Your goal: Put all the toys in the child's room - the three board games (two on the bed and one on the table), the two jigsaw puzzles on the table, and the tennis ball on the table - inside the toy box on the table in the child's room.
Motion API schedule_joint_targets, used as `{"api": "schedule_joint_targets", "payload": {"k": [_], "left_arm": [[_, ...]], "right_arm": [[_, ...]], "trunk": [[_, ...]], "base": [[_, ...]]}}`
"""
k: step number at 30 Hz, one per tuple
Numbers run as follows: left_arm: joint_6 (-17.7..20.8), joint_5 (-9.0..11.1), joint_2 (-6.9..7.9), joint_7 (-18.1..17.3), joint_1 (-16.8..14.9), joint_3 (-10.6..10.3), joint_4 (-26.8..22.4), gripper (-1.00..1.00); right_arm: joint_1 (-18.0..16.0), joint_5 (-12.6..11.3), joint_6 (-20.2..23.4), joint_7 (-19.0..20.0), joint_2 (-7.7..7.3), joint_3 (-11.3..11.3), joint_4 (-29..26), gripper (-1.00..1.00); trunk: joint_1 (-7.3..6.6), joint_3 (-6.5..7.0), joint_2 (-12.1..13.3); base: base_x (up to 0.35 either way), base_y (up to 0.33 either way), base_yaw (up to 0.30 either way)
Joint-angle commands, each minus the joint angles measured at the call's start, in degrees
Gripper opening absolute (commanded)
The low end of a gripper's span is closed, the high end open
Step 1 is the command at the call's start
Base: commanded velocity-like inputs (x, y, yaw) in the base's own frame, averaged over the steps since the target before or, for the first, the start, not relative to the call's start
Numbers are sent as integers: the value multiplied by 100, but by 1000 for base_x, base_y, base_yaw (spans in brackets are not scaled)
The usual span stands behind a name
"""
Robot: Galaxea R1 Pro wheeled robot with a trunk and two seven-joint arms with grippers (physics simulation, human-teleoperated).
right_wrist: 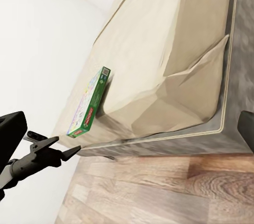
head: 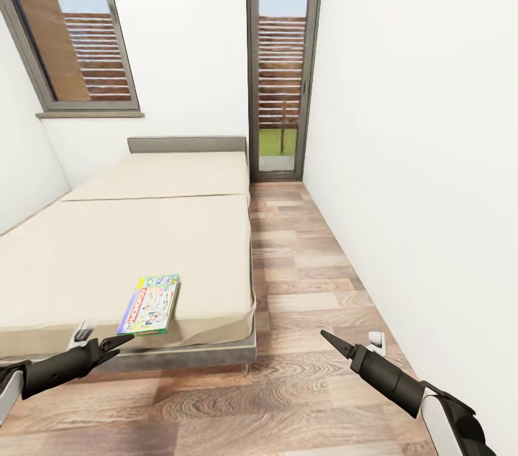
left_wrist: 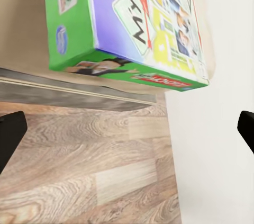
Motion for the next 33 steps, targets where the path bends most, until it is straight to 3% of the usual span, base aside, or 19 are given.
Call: {"api": "schedule_joint_targets", "payload": {"k": [1,12,33], "left_arm": [[36,20,-10,-5,-3,2,1,100],[29,9,-125,3,-3,-3,1,100],[31,10,-139,14,-3,-9,1,100]], "right_arm": [[-3,-25,37,5,1,-4,0,100],[-3,-25,37,5,3,-4,0,100],[-3,-21,37,-3,4,-4,0,100]], "trunk": [[-1,-5,-2],[-1,-5,-2],[-1,-5,-2]], "base": [[0,0,0],[0,0,0],[9,0,0]]}}
